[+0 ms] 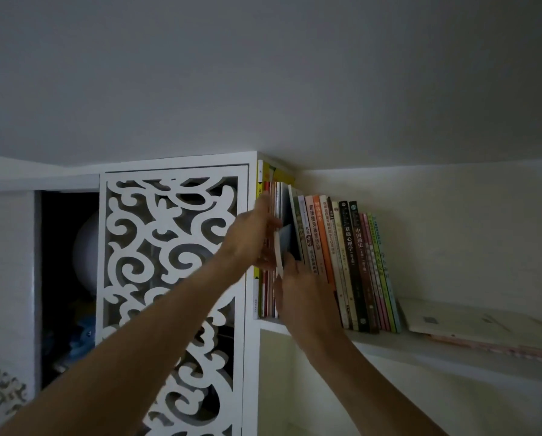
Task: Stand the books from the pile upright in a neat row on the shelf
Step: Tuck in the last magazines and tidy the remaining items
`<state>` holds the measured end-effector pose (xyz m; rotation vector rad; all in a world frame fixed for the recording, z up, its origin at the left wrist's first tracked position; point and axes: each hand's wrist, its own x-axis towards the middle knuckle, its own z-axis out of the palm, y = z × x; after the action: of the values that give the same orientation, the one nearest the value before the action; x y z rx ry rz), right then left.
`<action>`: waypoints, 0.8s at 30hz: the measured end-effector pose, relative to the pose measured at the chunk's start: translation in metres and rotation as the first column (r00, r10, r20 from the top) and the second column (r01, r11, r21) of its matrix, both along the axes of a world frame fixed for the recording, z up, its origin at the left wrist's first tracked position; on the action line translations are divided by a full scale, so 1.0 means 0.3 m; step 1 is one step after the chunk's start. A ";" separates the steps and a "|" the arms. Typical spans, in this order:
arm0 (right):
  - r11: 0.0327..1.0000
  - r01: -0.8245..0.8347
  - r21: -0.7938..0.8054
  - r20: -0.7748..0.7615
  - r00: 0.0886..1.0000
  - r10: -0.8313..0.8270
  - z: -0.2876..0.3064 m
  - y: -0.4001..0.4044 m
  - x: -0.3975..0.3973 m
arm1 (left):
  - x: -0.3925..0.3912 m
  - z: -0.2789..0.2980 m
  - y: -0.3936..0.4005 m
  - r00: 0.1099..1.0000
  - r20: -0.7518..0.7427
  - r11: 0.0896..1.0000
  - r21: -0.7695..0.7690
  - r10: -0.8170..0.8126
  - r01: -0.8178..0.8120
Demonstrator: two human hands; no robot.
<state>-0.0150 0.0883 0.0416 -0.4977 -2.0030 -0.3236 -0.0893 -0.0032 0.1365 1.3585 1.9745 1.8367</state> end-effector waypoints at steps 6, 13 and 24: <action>0.955 -0.040 0.292 -0.145 0.986 0.085 -0.071 0.116 0.001 | 0.039 0.029 0.027 0.925 -0.364 0.956 -0.218 0.107 -0.196; 0.947 -0.172 0.270 -0.048 0.980 0.192 -0.130 0.115 -0.010 | 0.085 -0.184 0.054 0.803 -0.420 0.900 0.101 0.424 -0.423; 0.957 -0.085 0.277 -0.082 0.990 0.112 -0.097 0.103 -0.014 | 0.107 -0.123 0.040 0.745 -0.482 0.858 0.027 0.461 -0.514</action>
<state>-0.0191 0.1193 0.0124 -0.2336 -1.8448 -0.4964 -0.0572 0.0088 0.0997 1.4618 2.8810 1.6304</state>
